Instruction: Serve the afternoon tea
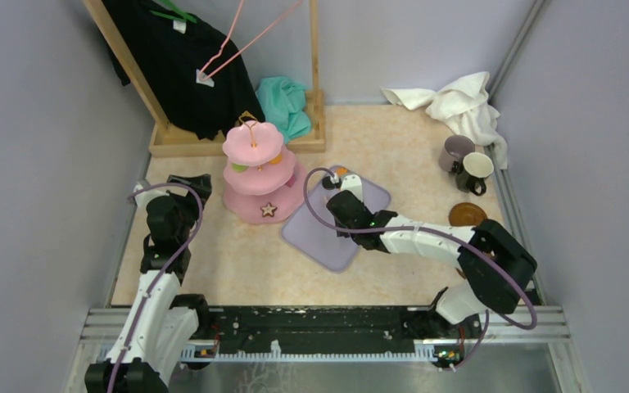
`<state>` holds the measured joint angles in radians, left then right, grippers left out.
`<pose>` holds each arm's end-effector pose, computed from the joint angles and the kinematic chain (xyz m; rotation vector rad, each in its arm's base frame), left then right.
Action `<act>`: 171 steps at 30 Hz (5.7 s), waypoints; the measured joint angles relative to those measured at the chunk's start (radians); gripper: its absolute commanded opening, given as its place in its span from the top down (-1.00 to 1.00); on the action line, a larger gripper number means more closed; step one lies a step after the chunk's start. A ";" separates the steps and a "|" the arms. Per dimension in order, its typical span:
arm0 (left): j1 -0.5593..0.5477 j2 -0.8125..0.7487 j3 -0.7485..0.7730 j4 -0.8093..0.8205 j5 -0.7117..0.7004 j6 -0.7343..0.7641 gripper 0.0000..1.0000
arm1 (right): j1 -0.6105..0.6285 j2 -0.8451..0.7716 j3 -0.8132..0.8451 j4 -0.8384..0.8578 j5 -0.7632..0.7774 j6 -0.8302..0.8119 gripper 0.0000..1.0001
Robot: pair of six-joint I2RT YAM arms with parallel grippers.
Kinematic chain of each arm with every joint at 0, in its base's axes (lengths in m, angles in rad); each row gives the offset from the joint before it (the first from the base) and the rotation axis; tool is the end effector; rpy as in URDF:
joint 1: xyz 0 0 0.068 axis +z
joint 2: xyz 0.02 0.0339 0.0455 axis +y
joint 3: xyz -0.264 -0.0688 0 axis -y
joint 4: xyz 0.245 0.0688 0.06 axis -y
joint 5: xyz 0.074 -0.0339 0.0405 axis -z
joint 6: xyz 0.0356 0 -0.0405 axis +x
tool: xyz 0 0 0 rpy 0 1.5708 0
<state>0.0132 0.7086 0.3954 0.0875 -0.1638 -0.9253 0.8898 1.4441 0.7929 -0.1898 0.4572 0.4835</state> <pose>0.1774 0.0081 0.2425 -0.9282 1.5678 -0.5037 0.1938 0.2143 0.1956 -0.2636 2.2925 0.1430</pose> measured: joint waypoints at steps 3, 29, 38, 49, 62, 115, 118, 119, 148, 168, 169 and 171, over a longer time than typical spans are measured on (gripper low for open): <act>0.000 0.000 0.000 0.001 0.000 -0.001 -0.97 | -0.003 0.025 0.002 0.003 -0.004 0.000 0.30; 0.000 0.003 -0.002 0.002 0.000 -0.003 -0.97 | -0.061 0.163 0.126 0.018 -0.033 -0.001 0.28; 0.000 0.004 -0.002 0.002 0.000 -0.003 -0.97 | -0.087 0.174 0.139 0.016 -0.045 -0.001 0.25; 0.000 0.008 -0.002 0.002 0.000 -0.003 -0.96 | -0.100 0.206 0.159 0.010 -0.058 -0.003 0.22; 0.000 0.012 -0.002 0.003 0.000 -0.003 -0.96 | -0.122 0.267 0.178 0.011 -0.088 -0.012 0.43; 0.000 -0.011 -0.002 -0.005 -0.001 -0.006 -0.96 | 0.212 0.019 0.402 -0.267 0.014 -0.087 0.63; 0.000 -0.011 -0.002 -0.005 -0.001 -0.006 -0.97 | 0.212 0.063 0.447 -0.283 -0.002 -0.098 0.63; 0.000 -0.011 -0.002 -0.005 -0.001 -0.006 -0.97 | 0.212 0.077 0.461 -0.285 -0.005 -0.100 0.63; 0.000 -0.008 -0.002 0.001 -0.002 -0.007 -0.97 | 0.161 0.368 0.753 -0.340 -0.094 -0.142 0.38; 0.000 -0.004 -0.002 0.002 -0.001 -0.007 -0.97 | 0.161 0.369 0.761 -0.349 -0.111 -0.142 0.26; 0.000 -0.004 -0.002 0.002 -0.001 -0.007 -0.96 | 0.161 0.369 0.761 -0.349 -0.111 -0.142 0.26; 0.000 -0.004 -0.002 0.002 -0.001 -0.007 -0.96 | 0.161 0.369 0.761 -0.349 -0.111 -0.142 0.25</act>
<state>0.0132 0.7044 0.3931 0.0895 -0.1650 -0.9321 1.0504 1.8126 1.5543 -0.5385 0.3458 0.3412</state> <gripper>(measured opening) 0.985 0.372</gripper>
